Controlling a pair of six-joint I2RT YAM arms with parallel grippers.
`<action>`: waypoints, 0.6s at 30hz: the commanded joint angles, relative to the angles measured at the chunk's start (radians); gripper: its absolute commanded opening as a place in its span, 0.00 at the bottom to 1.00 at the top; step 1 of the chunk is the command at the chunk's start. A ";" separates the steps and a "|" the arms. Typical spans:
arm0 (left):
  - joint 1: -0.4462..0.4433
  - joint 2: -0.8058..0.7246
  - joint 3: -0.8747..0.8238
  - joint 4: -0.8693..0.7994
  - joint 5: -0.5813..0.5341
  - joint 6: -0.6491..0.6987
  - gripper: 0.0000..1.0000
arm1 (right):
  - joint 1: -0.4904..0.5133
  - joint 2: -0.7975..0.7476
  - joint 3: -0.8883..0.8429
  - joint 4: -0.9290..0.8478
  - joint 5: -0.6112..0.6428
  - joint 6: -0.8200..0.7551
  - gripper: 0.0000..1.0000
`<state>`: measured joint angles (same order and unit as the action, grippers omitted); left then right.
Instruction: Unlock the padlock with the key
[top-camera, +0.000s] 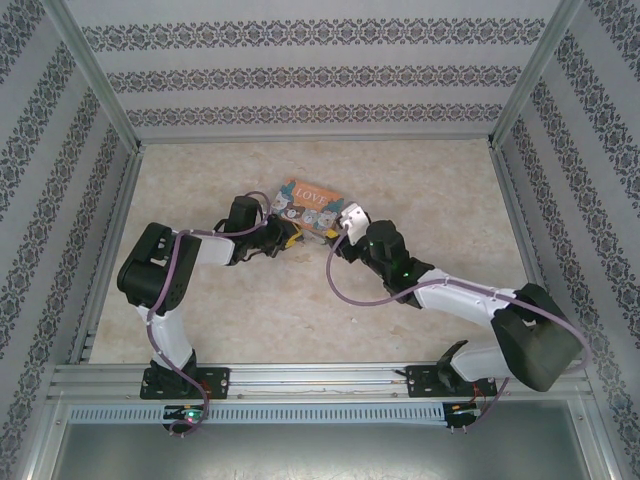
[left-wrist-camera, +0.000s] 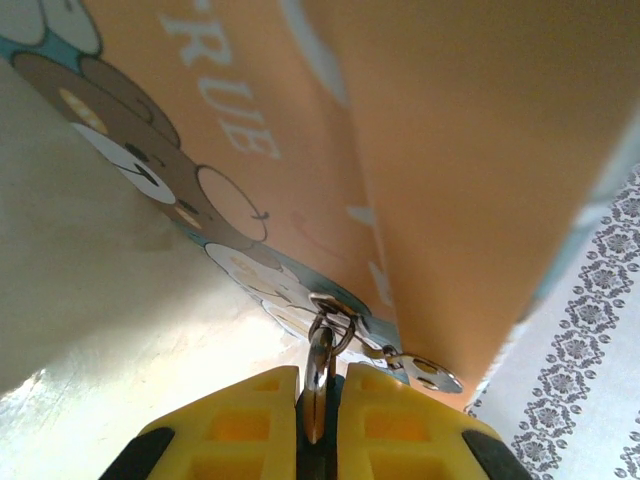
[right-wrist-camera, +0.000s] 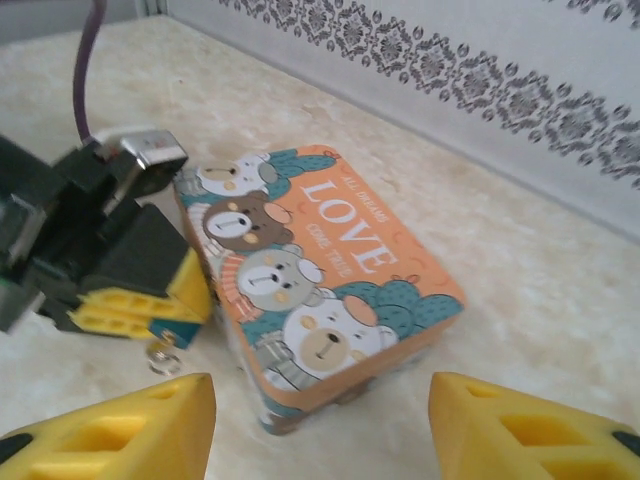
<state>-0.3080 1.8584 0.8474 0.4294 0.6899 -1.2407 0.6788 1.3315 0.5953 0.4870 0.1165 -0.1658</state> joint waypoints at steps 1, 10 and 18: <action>-0.011 -0.035 0.049 -0.144 0.037 0.044 0.00 | 0.011 -0.049 -0.024 -0.016 0.088 -0.241 0.68; -0.010 -0.069 0.124 -0.404 0.002 0.138 0.00 | 0.000 -0.136 -0.051 -0.036 0.117 -0.311 0.98; -0.019 -0.092 0.115 -0.422 -0.015 0.099 0.00 | 0.032 -0.112 -0.089 -0.047 0.072 -0.372 0.93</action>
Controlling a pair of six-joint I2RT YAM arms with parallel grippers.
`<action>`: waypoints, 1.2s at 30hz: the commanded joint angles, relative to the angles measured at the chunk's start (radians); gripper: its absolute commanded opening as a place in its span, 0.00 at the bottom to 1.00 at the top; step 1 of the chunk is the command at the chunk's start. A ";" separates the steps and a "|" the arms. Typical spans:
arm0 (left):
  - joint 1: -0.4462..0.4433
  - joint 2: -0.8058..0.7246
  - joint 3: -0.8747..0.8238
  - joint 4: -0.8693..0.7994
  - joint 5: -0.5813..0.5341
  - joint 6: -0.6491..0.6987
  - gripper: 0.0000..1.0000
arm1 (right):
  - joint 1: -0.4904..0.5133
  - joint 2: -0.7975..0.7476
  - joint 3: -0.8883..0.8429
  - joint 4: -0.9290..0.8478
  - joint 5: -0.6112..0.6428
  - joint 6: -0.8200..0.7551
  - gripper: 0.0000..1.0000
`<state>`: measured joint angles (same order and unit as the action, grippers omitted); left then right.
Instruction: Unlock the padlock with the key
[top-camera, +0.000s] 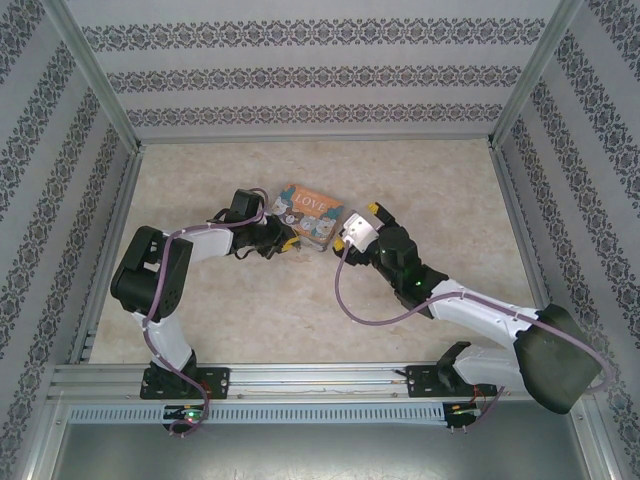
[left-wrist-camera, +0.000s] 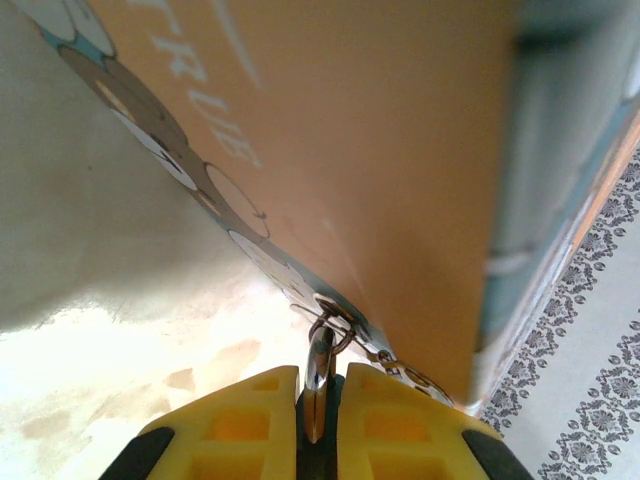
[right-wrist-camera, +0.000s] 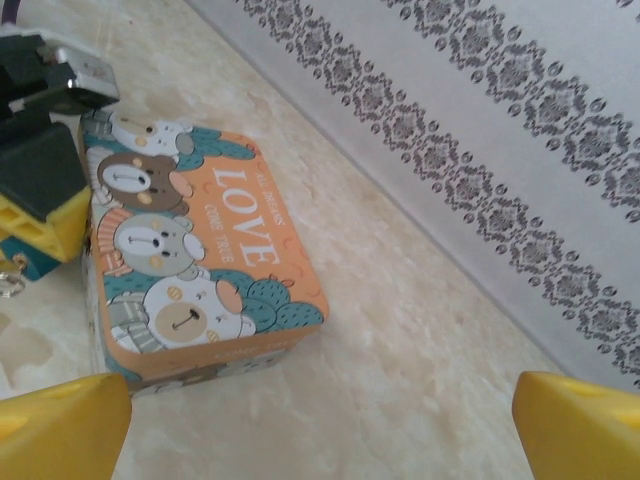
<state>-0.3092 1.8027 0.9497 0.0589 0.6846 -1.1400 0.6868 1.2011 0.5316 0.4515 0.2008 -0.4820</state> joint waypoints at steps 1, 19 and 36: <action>-0.019 -0.037 0.013 -0.054 -0.012 -0.007 0.00 | 0.032 0.033 -0.024 -0.011 -0.012 -0.071 0.91; -0.037 -0.062 -0.009 -0.039 -0.025 -0.085 0.00 | 0.120 0.386 0.146 0.075 -0.110 -0.143 0.55; -0.038 -0.047 -0.015 -0.018 0.000 -0.105 0.00 | 0.146 0.517 0.249 0.061 -0.176 -0.171 0.38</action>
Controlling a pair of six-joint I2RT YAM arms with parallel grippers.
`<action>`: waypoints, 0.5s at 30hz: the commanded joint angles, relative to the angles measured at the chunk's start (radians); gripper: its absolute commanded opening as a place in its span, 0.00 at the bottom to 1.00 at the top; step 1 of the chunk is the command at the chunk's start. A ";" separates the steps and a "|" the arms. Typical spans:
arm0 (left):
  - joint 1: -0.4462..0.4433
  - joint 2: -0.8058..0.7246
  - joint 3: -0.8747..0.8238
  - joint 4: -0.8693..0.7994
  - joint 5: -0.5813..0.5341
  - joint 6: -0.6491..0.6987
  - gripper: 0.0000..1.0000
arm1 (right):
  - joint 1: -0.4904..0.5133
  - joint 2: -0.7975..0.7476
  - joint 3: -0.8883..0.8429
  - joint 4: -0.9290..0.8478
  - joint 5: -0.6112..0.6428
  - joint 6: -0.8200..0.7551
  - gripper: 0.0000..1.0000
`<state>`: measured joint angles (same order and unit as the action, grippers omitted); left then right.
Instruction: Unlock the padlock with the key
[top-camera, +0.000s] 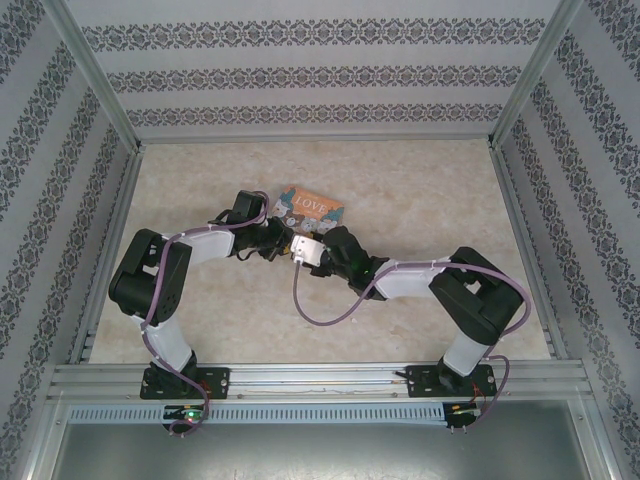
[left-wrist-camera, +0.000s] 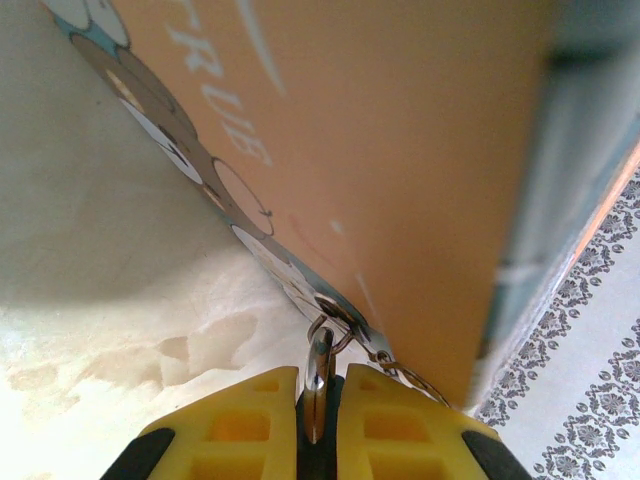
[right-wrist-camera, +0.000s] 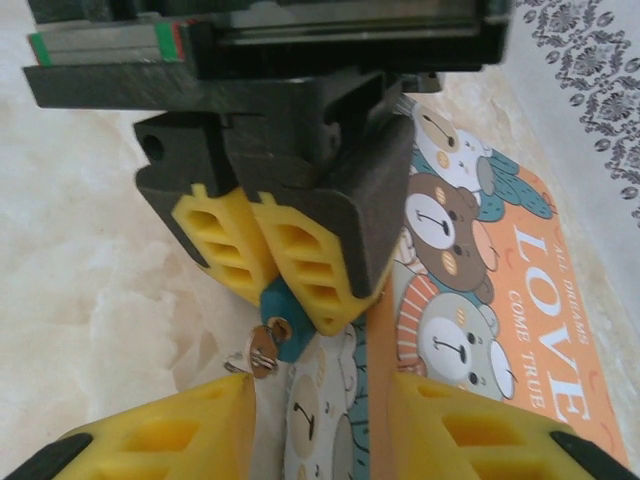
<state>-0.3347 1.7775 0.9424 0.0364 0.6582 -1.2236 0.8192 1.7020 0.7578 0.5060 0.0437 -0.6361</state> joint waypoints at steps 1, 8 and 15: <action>-0.013 -0.021 -0.008 0.005 0.025 -0.022 0.00 | 0.015 0.018 0.022 0.004 -0.016 -0.021 0.38; -0.013 -0.017 -0.007 0.005 0.031 -0.023 0.00 | 0.021 0.029 0.019 -0.003 -0.006 -0.037 0.34; -0.013 -0.015 -0.006 0.005 0.034 -0.026 0.00 | 0.030 0.049 0.038 -0.004 0.002 -0.041 0.28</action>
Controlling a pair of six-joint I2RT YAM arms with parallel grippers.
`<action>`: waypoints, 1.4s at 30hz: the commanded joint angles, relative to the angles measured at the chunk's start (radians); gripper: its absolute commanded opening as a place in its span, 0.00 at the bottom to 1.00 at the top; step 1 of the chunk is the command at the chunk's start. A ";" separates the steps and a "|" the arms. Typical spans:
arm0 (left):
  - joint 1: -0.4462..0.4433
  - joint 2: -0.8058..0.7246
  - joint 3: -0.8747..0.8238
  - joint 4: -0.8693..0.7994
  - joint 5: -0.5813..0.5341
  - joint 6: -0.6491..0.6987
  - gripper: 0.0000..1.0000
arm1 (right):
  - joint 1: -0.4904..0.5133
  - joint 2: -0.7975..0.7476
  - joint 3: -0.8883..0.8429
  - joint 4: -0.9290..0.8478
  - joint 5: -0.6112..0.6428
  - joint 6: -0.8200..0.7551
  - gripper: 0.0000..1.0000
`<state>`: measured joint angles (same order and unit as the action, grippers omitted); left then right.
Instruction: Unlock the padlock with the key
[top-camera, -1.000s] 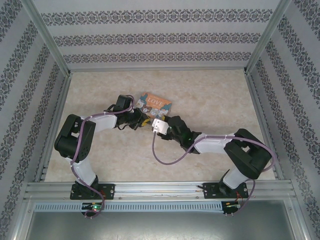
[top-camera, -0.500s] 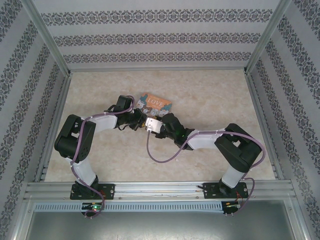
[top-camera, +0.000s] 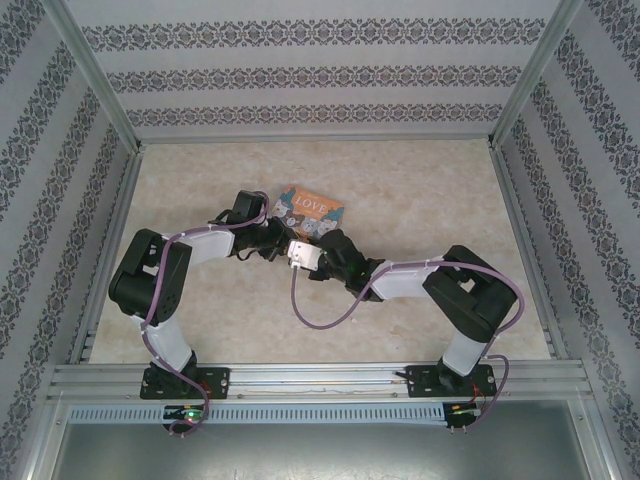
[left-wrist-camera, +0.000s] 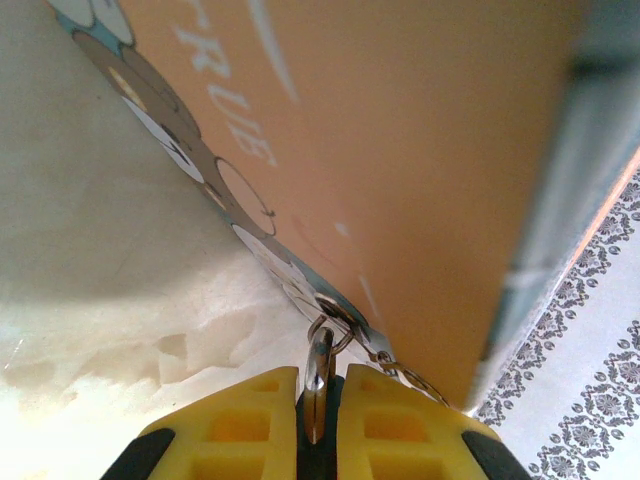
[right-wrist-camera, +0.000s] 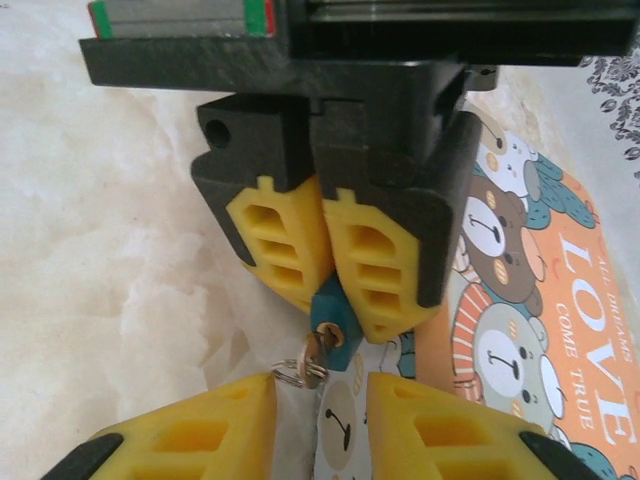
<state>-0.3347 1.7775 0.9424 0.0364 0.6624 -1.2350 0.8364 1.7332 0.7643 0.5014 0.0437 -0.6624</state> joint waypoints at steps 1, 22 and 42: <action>-0.013 -0.016 -0.007 0.006 0.030 -0.015 0.00 | 0.015 0.022 0.034 0.002 0.002 -0.013 0.28; -0.013 -0.010 -0.017 0.033 0.048 -0.035 0.00 | 0.018 0.065 0.047 0.015 0.057 -0.011 0.05; -0.015 -0.017 -0.023 0.054 0.067 -0.045 0.00 | 0.004 0.095 0.051 0.095 0.094 0.057 0.14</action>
<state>-0.3321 1.7775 0.9348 0.0647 0.6365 -1.2579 0.8482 1.8084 0.8108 0.5468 0.1108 -0.6331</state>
